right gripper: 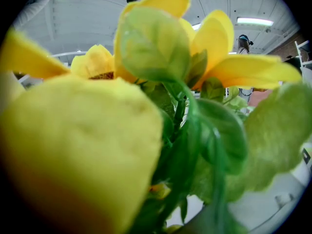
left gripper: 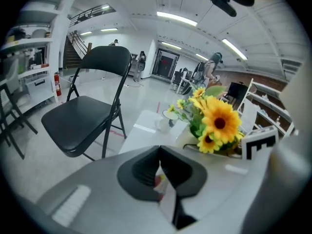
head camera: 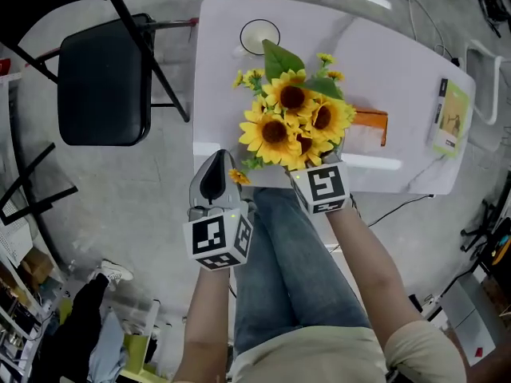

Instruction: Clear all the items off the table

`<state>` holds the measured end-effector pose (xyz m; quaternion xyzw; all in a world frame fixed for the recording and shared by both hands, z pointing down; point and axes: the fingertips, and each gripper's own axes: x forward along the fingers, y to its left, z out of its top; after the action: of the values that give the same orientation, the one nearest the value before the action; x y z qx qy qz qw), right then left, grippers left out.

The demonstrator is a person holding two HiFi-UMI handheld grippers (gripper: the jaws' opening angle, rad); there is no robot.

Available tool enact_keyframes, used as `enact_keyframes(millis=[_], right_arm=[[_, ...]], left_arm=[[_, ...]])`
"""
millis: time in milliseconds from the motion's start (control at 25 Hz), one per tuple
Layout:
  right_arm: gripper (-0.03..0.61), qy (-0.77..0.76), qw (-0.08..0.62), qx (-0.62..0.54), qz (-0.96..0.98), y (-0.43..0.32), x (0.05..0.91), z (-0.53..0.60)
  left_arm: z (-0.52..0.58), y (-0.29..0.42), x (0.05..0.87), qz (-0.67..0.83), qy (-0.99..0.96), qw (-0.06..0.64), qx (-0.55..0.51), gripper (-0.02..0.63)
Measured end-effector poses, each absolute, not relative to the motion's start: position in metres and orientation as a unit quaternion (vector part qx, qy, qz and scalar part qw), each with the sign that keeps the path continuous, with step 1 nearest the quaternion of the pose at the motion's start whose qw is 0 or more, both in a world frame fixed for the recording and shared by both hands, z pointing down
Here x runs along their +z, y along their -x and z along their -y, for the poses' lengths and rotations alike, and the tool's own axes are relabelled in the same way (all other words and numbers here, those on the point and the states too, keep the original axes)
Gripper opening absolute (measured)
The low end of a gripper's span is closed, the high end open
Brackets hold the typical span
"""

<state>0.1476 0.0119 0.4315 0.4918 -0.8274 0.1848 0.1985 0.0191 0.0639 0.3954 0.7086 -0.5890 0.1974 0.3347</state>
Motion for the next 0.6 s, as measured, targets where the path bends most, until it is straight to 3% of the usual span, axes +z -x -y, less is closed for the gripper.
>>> enact_keyframes(millis=[600], right_arm=[[0.589,-0.470,0.190,0.161,0.847,-0.138,0.400,0.006]], left_arm=[[-0.036,0.010,0.387,0.641,-0.674,0.308,0.201,0.009]])
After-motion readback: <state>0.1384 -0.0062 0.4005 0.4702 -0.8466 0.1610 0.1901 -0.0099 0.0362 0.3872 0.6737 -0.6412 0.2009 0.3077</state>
